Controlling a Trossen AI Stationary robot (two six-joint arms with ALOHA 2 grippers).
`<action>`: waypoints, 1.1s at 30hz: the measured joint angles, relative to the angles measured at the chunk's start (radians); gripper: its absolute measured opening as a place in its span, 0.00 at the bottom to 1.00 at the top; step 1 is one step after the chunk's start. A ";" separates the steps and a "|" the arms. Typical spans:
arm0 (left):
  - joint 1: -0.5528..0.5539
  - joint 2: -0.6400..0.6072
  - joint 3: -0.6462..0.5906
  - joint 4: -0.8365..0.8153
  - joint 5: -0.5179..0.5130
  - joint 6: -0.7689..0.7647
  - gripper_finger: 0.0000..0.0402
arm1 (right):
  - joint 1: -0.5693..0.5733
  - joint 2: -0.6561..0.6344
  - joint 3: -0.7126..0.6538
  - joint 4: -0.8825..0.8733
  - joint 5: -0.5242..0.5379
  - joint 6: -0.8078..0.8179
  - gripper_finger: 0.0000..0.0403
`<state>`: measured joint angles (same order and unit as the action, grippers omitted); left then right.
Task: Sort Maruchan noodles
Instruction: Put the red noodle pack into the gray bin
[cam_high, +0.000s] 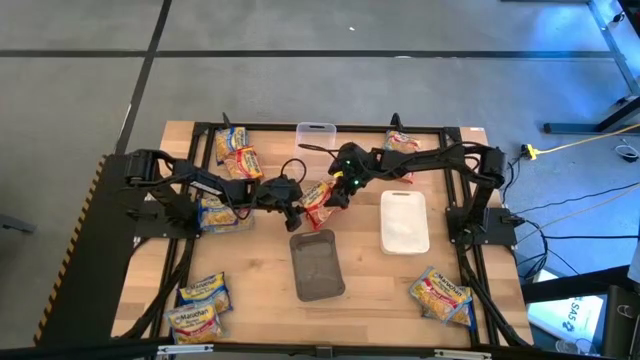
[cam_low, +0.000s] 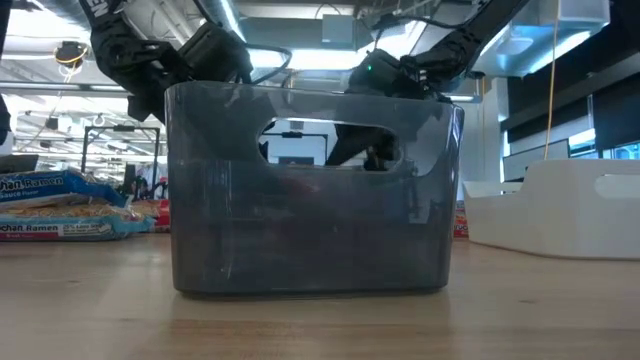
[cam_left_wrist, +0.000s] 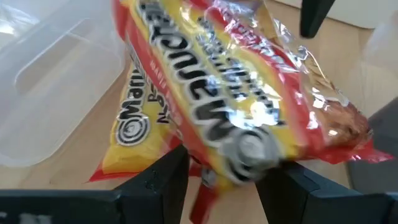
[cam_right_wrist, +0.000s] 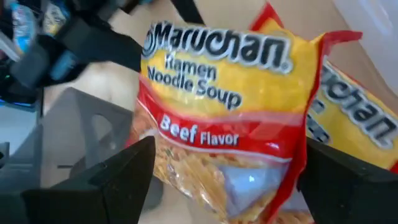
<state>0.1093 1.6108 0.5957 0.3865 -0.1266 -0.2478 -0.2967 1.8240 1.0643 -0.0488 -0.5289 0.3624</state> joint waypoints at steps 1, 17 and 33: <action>0.000 0.000 0.000 0.007 0.001 0.000 0.41 | 0.001 -0.003 0.005 0.001 -0.002 -0.003 0.82; -0.004 -0.005 0.041 0.037 -0.021 0.014 0.41 | 0.016 -0.005 0.058 -0.012 -0.157 -0.092 0.68; -0.005 -0.005 0.041 0.012 -0.018 0.014 0.41 | 0.040 -0.171 0.057 -0.291 0.010 -0.219 0.48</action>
<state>0.1047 1.6062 0.6369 0.3985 -0.1446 -0.2333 -0.2572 1.6526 1.1217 -0.3399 -0.5192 0.1436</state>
